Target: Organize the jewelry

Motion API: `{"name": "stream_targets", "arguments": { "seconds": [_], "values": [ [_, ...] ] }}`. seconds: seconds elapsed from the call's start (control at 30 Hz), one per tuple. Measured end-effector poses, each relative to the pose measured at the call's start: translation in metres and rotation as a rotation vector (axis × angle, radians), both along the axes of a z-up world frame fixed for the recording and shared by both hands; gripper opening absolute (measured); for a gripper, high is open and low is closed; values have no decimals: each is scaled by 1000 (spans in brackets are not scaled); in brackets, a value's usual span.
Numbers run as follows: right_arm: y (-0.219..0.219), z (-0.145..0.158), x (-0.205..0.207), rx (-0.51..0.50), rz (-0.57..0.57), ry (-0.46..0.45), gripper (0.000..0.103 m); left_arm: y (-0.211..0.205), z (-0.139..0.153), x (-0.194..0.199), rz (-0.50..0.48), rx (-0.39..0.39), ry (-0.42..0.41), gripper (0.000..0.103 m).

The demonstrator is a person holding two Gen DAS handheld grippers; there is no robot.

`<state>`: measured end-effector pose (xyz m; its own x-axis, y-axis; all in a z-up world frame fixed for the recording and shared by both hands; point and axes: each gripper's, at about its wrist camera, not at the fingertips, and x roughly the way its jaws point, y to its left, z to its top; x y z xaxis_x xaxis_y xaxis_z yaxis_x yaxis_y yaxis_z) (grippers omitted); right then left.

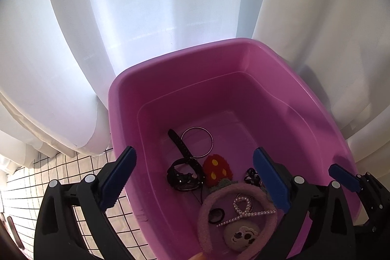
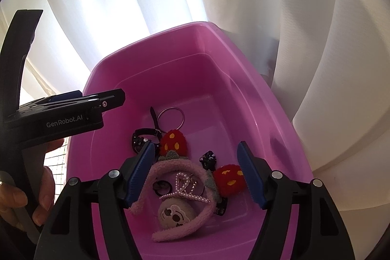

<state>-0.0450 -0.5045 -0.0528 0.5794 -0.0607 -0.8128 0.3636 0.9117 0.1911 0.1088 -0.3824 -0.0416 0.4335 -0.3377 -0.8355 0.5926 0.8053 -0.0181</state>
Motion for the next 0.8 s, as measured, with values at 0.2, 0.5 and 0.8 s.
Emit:
{"name": "stream_targets", "arguments": {
  "seconds": [0.2,0.5,0.8],
  "values": [
    [2,-1,0,-6,9,3,67,5,2,3,20,-6,20,95],
    [8,0,0,-11,21,3,67,12,1,6,53,-9,40,95],
    [17,0,0,-16,36,7,67,16,1,3,55,4,30,95]
  ]
}}
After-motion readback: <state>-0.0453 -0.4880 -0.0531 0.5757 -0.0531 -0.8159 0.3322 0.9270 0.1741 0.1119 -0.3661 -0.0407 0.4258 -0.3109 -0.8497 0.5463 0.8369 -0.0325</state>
